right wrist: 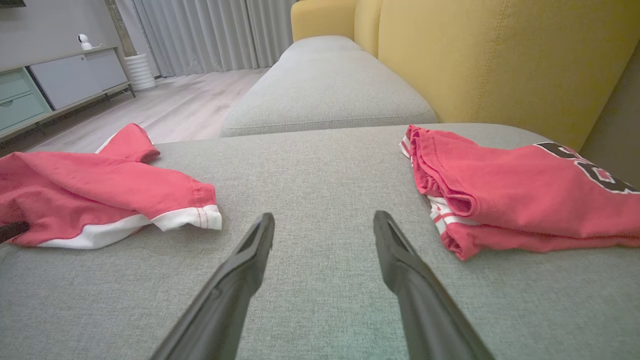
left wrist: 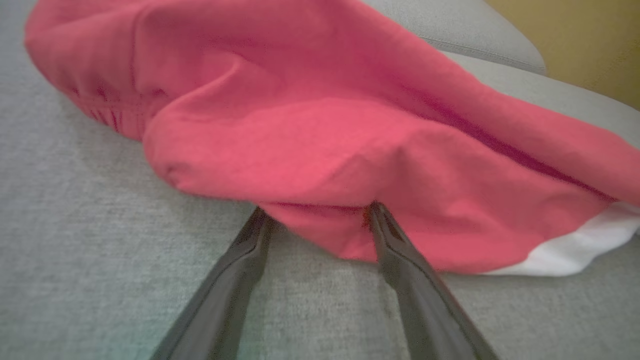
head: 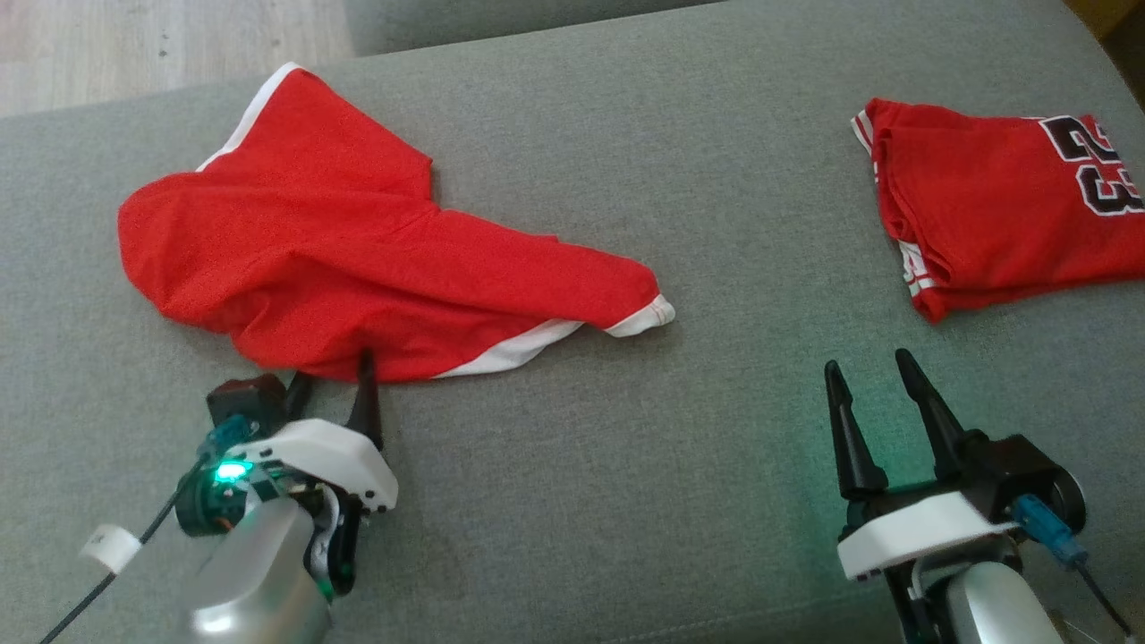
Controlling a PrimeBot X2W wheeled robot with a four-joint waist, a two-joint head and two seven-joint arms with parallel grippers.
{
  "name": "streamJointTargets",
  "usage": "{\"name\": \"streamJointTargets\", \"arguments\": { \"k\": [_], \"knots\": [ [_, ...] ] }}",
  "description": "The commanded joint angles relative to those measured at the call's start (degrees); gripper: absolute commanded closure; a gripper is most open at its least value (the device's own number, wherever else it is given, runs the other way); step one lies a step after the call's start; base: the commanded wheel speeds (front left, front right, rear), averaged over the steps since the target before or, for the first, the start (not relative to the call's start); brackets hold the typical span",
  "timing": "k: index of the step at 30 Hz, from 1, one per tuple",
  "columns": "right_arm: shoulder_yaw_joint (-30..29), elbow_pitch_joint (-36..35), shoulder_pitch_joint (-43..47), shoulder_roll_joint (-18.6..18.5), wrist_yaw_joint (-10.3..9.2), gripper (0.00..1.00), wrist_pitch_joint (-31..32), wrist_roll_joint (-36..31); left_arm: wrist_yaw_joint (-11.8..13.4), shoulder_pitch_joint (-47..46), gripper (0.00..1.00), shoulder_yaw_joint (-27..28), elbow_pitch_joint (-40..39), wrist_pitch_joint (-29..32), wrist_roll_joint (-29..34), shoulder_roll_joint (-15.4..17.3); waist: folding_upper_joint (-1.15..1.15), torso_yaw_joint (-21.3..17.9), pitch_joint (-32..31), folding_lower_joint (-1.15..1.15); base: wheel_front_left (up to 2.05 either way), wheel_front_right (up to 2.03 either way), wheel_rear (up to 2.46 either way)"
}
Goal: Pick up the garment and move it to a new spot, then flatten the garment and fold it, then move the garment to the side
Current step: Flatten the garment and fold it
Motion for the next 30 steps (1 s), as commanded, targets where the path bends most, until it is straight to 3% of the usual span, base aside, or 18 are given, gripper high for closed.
{"name": "streamJointTargets", "arguments": {
  "k": [1, 2, 7, 13, 18, 22, 23, 24, 27, 30],
  "knots": [
    [1.3, -1.5, -1.7, -0.3, 0.39, 0.00, -0.4, -0.5, -0.7, -2.7, 0.66, 1.8, 0.1, -0.5, -0.2, 0.7, 0.00, -0.3, 0.1, -0.01, 0.00, 0.00, 0.00],
    [1.3, -1.4, -1.7, -0.3, 0.39, 0.00, -0.5, -0.4, -1.1, -2.9, 1.00, 1.6, 0.6, -0.7, 0.0, 0.6, 0.00, -0.3, 0.0, -0.01, 0.00, 0.00, 0.00],
    [0.8, -0.8, -1.0, -0.3, 0.39, 0.00, -0.9, 0.2, -2.3, -2.9, 1.00, -0.7, 0.9, -3.6, 2.4, 0.4, 0.00, 0.7, -1.6, -0.01, 0.00, 0.00, 0.00],
    [-0.3, -0.4, 0.0, -0.3, 0.39, 0.00, -1.2, 0.6, -1.0, -0.7, 1.00, -3.8, -5.1, -5.1, 6.9, 2.1, 0.00, 2.8, -3.8, -0.01, 0.00, 0.00, 0.00],
    [-0.6, -0.2, 1.1, -0.3, 0.39, 0.00, -1.3, 0.9, 4.9, 2.0, 1.00, -4.7, -19.4, -2.5, 11.1, 8.3, 0.00, 4.2, -5.6, -0.01, 0.00, 0.00, 0.00],
    [-0.7, -0.3, 1.6, -0.3, 0.39, 0.00, -1.3, 1.0, 11.4, 4.3, 1.00, -2.9, -35.5, 2.8, 14.3, 16.1, 0.00, 4.7, -6.1, -0.01, 0.00, 0.00, 0.00],
    [-0.5, -0.4, 1.6, -0.3, 0.39, 0.00, -1.2, 1.1, 14.1, 4.9, 1.00, -1.7, -43.0, 5.6, 15.7, 19.6, 0.00, 4.6, -6.0, -0.01, 0.00, 0.00, 0.00],
    [-0.4, -0.4, 1.5, -0.3, 0.39, 0.00, -1.1, 1.1, 15.0, 5.1, 1.00, -1.2, -46.1, 7.0, 16.0, 20.7, 0.00, 4.6, -5.8, -0.01, 0.00, 0.00, 0.00],
    [0.1, -0.5, 1.0, -0.3, 0.39, 0.00, -1.0, 1.1, 15.5, 4.6, 1.00, -2.2, -51.4, 11.2, 16.7, 22.1, 0.00, 4.0, -5.1, -0.01, 0.00, 0.00, 0.00],
    [0.7, -0.4, 0.3, -0.3, 0.39, 0.00, -0.9, 0.9, 13.4, 2.8, 1.00, -5.2, -50.4, 13.6, 16.1, 19.5, 0.00, 3.3, -4.1, -0.01, 0.00, 0.00, 0.00]
  ]
}}
